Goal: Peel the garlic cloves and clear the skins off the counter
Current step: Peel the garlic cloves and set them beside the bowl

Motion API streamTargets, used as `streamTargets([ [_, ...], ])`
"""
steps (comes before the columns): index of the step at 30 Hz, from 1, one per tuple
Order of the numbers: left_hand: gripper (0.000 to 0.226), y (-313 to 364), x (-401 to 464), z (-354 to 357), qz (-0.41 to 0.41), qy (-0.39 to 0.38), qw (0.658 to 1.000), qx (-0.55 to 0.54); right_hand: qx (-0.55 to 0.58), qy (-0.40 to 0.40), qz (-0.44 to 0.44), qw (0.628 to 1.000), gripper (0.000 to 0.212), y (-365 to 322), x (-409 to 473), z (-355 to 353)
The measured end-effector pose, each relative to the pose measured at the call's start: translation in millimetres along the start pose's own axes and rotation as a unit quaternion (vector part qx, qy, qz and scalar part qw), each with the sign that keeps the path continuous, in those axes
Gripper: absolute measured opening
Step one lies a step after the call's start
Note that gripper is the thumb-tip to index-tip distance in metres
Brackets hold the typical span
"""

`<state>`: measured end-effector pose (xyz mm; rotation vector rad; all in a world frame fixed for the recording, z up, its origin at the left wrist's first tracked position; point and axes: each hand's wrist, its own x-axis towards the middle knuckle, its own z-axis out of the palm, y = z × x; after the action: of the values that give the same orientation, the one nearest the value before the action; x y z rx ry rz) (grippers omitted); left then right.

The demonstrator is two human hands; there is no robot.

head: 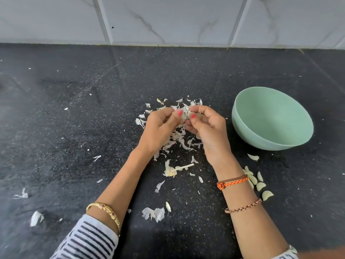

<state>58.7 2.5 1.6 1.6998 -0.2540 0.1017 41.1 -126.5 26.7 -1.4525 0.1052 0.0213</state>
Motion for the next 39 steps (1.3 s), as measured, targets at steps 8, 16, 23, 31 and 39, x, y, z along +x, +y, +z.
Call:
streamTargets([
  [8,0.006,-1,-1,5,-0.006,0.028,0.999,-0.029,0.01,0.026,-0.024,0.999,0.023,0,0,-3],
  [16,0.015,3,-2,6,-0.009,0.047,0.999,-0.014,0.026,0.058,-0.031,0.997,0.02,1,-1,1],
  [23,0.008,2,-3,11,0.018,0.045,0.998,-0.035,0.012,0.082,-0.049,0.995,0.019,1,-2,3],
  [31,0.016,4,-1,7,-0.012,0.041,0.991,-0.125,-0.021,0.071,-0.027,0.997,0.02,4,1,4],
  [39,0.014,9,-1,5,-0.043,0.086,0.977,-0.19,-0.119,0.103,-0.133,0.979,0.02,7,2,0],
])
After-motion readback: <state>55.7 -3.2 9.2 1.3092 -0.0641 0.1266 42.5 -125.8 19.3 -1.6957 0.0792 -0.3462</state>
